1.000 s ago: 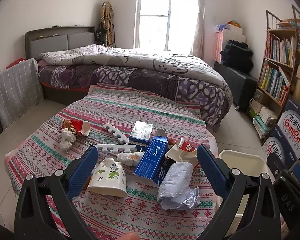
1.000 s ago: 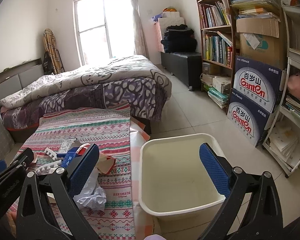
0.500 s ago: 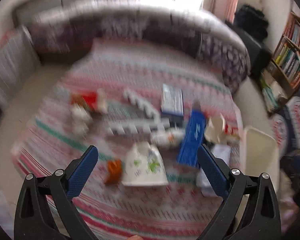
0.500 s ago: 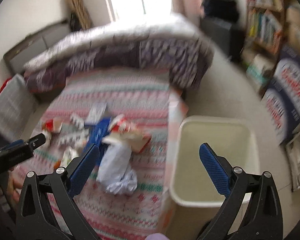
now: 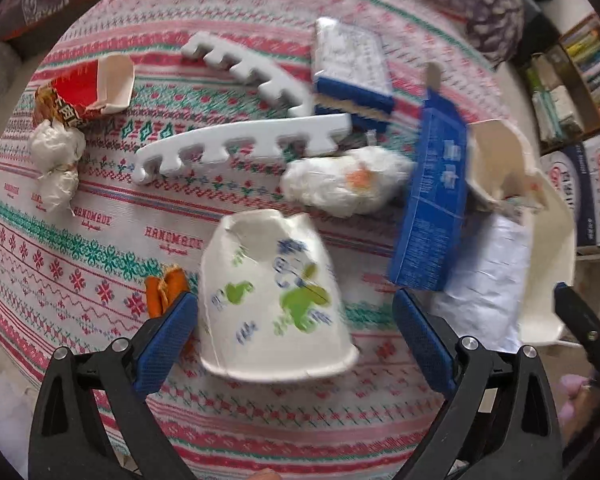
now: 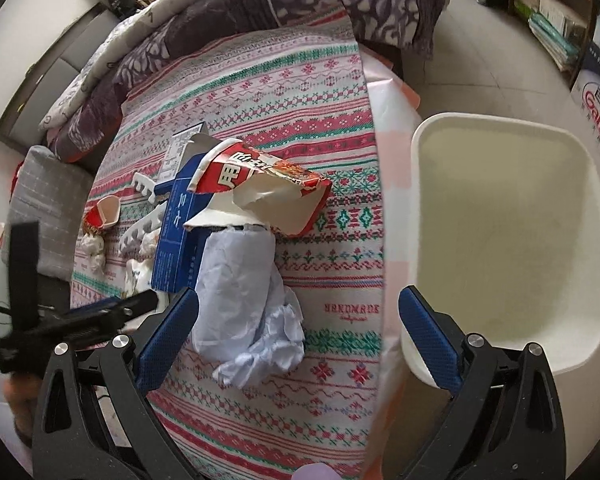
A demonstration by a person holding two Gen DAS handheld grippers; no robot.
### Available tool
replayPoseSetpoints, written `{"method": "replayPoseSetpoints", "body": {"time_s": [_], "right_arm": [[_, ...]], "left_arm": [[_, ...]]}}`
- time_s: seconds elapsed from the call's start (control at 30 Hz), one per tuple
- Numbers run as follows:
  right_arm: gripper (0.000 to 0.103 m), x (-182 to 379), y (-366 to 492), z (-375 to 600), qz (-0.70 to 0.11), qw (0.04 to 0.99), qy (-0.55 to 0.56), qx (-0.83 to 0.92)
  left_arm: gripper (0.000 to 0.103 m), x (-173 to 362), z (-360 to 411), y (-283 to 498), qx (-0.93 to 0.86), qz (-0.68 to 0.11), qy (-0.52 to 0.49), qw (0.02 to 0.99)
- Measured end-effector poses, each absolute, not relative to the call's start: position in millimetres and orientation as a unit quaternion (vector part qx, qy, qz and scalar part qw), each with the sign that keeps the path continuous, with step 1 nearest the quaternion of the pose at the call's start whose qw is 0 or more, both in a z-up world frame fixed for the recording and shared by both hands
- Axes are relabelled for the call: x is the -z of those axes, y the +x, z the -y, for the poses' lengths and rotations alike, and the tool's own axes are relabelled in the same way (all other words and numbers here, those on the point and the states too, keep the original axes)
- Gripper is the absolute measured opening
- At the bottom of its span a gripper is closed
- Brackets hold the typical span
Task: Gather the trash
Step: 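Grasp the white leaf-print paper cup with the left gripper while the right grasps the crumpled plastic bag, then carry the cup and bag over the white bin and open both grippers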
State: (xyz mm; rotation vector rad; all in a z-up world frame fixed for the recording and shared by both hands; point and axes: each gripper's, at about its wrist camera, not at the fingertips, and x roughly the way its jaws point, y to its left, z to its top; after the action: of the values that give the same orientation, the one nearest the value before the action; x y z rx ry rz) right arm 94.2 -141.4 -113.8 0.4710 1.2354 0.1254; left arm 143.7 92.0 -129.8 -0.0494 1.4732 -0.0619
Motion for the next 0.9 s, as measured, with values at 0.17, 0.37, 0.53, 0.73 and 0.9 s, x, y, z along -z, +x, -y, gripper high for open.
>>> {"method": "replayPoseSetpoints", "body": {"time_s": [0.17, 0.37, 0.53, 0.73, 0.9], "right_arm": [[0.096, 129, 108, 120, -0.597, 0.769, 0.221, -0.065], [0.096, 139, 114, 95, -0.609, 0.761, 0.213, -0.073], [0.096, 145, 117, 80, -0.618, 0.753, 0.21, -0.084], [0.078, 149, 117, 71, -0.621, 0.753, 0.203, -0.077], [0.052, 144, 114, 80, -0.608, 0.761, 0.213, -0.075]], "left_arm": [[0.078, 150, -97, 148, 0.038, -0.689, -0.026, 0.723], [0.072, 135, -109, 142, 0.056, -0.664, -0.043, 0.744], [0.072, 109, -132, 136, 0.061, -0.635, -0.081, 0.766], [0.072, 95, -152, 125, 0.057, -0.613, -0.104, 0.781], [0.072, 88, -155, 119, 0.061, -0.603, -0.114, 0.787]]}}
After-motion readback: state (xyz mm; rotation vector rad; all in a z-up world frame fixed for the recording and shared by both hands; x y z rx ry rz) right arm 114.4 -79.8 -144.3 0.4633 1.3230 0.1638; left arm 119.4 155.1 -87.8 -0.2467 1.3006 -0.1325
